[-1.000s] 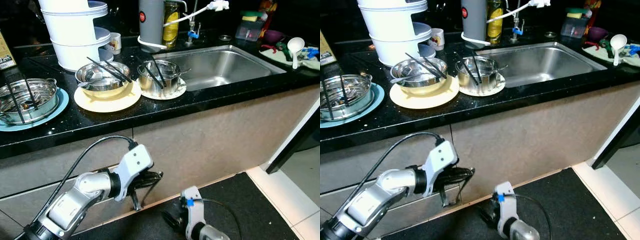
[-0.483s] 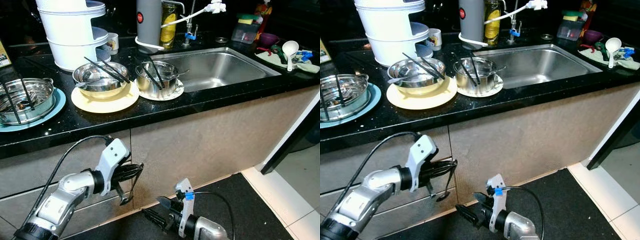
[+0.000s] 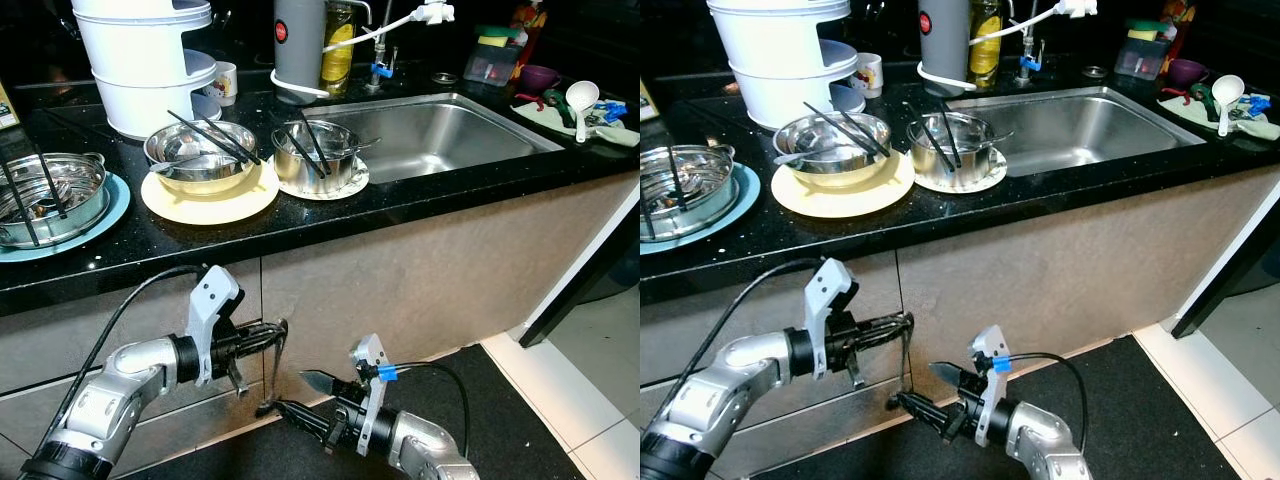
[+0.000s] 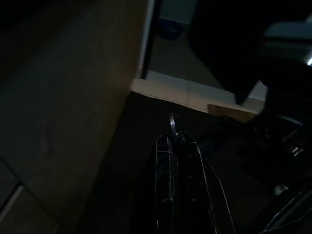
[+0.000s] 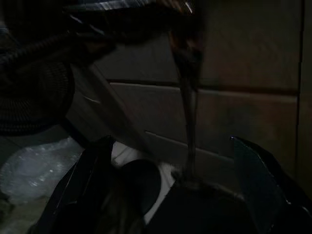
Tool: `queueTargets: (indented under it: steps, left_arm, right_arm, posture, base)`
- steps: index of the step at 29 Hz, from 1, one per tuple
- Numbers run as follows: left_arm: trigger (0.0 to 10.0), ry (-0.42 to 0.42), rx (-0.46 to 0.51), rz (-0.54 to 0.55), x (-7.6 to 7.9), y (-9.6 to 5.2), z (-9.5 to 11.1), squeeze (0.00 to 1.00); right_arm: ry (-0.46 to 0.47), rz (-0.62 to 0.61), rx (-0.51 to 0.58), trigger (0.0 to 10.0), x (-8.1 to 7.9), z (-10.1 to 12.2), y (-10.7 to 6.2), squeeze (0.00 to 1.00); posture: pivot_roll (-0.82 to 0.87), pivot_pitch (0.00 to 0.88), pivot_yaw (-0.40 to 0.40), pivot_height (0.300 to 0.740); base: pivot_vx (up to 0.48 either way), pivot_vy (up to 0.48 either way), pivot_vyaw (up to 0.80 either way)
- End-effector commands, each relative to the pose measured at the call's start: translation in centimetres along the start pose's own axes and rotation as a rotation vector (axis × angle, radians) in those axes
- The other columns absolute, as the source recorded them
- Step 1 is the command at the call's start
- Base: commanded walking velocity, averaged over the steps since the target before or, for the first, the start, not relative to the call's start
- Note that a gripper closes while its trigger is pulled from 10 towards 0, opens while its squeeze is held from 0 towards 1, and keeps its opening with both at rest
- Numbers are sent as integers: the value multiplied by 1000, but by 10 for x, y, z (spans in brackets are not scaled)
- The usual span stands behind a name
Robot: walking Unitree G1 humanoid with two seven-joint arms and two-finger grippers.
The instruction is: Kitchen organization
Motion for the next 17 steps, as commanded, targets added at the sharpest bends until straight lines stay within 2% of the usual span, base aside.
queueTargets:
  steps: [1,3,5,7,13,15,16,17]
  left_arm:
    - [0,4,-9,-31,4,2,1,0]
    - [0,2,-7,-33,4,2,2,0]
    - [0,1,-10,-43,3,0,5,0]
    - [0,1,-12,-46,3,0,6,0]
    - [0,-3,-9,-64,7,-5,7,0]
    - [0,-15,-1,-87,11,-6,8,0]
    - [0,-23,13,-105,14,-7,10,0]
    - [0,-23,13,-105,14,-7,10,0]
  right_arm:
    - [-46,-1,-11,10000,-3,1,0,0]
    - [-129,-4,-43,10000,-3,2,1,0]
    - [-350,-6,-122,10000,-1,-3,4,0]
    - [-369,-6,-122,10000,-1,-2,5,0]
    - [-348,9,-122,10000,-3,-2,8,0]
    - [-309,0,-123,10000,-3,-5,8,0]
    - [-232,-8,-103,10000,-2,-7,8,0]
    - [-232,-8,-103,10000,-2,-7,8,0]
  posture:
    - [-134,159,-61,740]
    - [-132,165,-62,740]
    - [-129,174,-61,740]
    - [-127,177,-68,740]
    - [-121,183,-88,740]
    - [-122,182,-92,740]
    - [-120,184,-96,740]
    - [-120,184,-96,740]
  base:
    - [0,0,0]
    - [0,0,0]
    - [0,0,0]
    - [0,0,0]
    - [0,0,0]
    - [0,0,0]
    - [0,0,0]
    - [0,0,0]
Point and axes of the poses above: a point about 5 cm out from each wrist's last joint towards the gripper, its own y axis pointing out of the wrist towards the gripper, its own z axis along the axis of the wrist's last joint, x = y × z, the point moved 3 cm from there along y, pointing out of the wrist towards the gripper, and after that the axes turned 7 degrees about -y, right-handed, at the moved point
